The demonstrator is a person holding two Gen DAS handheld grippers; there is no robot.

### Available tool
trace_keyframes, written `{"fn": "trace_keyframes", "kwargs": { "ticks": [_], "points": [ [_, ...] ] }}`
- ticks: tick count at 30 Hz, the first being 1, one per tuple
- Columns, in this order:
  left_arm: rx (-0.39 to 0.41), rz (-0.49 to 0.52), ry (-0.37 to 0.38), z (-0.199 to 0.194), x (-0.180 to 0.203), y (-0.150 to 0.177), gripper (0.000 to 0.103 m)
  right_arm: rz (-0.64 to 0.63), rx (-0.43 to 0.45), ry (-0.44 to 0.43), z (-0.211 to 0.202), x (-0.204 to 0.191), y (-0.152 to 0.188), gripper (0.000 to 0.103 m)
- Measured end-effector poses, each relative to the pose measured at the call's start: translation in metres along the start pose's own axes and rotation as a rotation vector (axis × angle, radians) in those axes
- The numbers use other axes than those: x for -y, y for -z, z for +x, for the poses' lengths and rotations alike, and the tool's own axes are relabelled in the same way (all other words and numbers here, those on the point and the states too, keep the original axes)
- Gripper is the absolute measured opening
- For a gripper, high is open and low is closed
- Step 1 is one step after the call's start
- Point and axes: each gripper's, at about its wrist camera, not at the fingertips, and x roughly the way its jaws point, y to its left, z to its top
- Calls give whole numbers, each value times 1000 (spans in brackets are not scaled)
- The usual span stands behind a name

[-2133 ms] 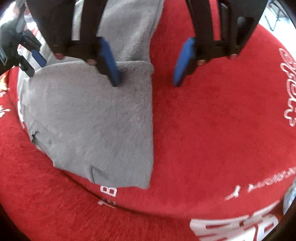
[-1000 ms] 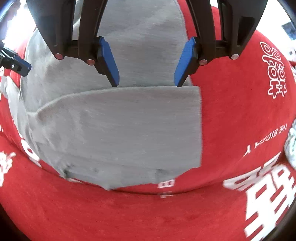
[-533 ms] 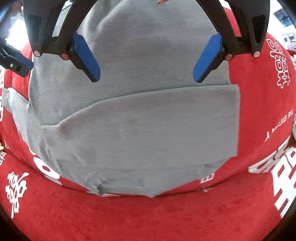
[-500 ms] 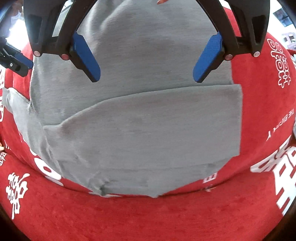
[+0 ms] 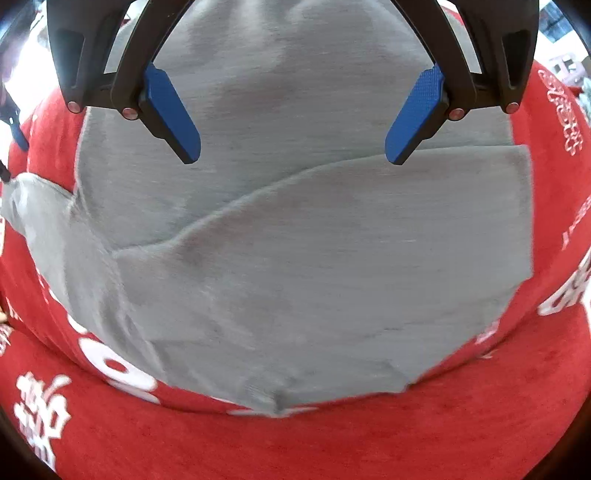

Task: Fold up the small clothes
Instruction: 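Grasp the remaining loose sleeve cuff with the right tool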

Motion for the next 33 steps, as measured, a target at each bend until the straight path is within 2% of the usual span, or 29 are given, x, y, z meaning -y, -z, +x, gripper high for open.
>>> {"fn": "trace_keyframes", "kwargs": {
  "ticks": [7,11,18,20,21,22,25,29,33],
  "points": [
    [50,60,20,-3,36,-6,100,159,43,-80,8,38,-40,75],
    [71,86,34,-4,56,-12,100,194,62,-128,17,40,-51,75],
    [91,108,64,-4,72,-18,100,336,86,-227,23,50,-59,74],
    [99,109,69,-6,69,-17,101,374,76,-257,24,53,-59,49],
    [100,108,71,-6,68,-17,101,398,51,-283,27,56,-58,13],
    [103,103,71,-7,65,-17,101,419,37,-311,29,57,-56,5],
    [114,86,73,-10,54,-15,100,375,39,-373,24,42,-55,5],
    [106,50,93,-11,32,-14,101,295,2,-471,24,0,-51,5],
    [116,1,99,-15,5,-13,101,158,-54,-560,26,-63,-39,5]
  ]
}}
